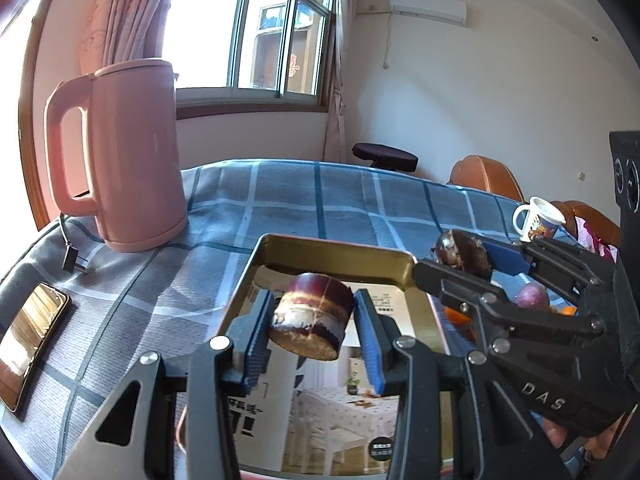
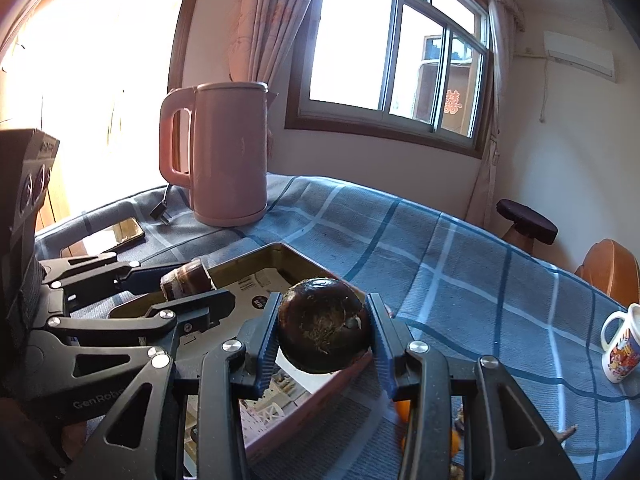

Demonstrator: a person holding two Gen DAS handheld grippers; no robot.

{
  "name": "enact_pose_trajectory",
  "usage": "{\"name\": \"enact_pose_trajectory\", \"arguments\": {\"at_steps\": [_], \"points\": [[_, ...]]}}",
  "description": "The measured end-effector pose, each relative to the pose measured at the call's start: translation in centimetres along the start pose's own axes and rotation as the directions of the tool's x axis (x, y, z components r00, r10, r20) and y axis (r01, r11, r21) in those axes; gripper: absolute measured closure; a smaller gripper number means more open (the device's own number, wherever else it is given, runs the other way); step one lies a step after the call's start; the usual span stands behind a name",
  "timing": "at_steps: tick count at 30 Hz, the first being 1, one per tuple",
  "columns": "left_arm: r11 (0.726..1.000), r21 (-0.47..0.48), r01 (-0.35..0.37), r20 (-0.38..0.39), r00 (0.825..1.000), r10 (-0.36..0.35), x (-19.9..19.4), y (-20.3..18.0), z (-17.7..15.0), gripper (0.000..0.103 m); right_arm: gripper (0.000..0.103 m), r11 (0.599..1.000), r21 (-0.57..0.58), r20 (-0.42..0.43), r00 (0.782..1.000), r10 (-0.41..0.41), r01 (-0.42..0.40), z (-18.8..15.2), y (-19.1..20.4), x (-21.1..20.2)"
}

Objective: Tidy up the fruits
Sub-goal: 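Lower both held items over the paper inside the tin box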

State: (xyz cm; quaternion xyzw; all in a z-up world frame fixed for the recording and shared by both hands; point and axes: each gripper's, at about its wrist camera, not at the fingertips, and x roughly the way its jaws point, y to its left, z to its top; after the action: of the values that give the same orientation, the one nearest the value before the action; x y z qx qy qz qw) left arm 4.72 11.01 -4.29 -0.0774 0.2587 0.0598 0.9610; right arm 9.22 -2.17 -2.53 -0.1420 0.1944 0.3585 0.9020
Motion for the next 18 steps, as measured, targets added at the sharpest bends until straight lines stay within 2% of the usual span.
{"name": "enact_pose_trajectory", "arguments": {"at_steps": [12, 18], "points": [[0.998, 0.007, -0.057, -0.037, 0.998, 0.057, 0.9, 1.3, 0.1, 0.060, 0.060, 1.000, -0.009, -0.043, 0.999, 0.008, -0.009, -0.4, 1.0, 1.7], [0.998, 0.023, -0.058, -0.065, 0.996, 0.059, 1.6, 1.3, 0.0, 0.060, 0.060, 1.000, -0.016, -0.068, 0.998, 0.006, -0.007, -0.7, 1.3, 2.5]]}}
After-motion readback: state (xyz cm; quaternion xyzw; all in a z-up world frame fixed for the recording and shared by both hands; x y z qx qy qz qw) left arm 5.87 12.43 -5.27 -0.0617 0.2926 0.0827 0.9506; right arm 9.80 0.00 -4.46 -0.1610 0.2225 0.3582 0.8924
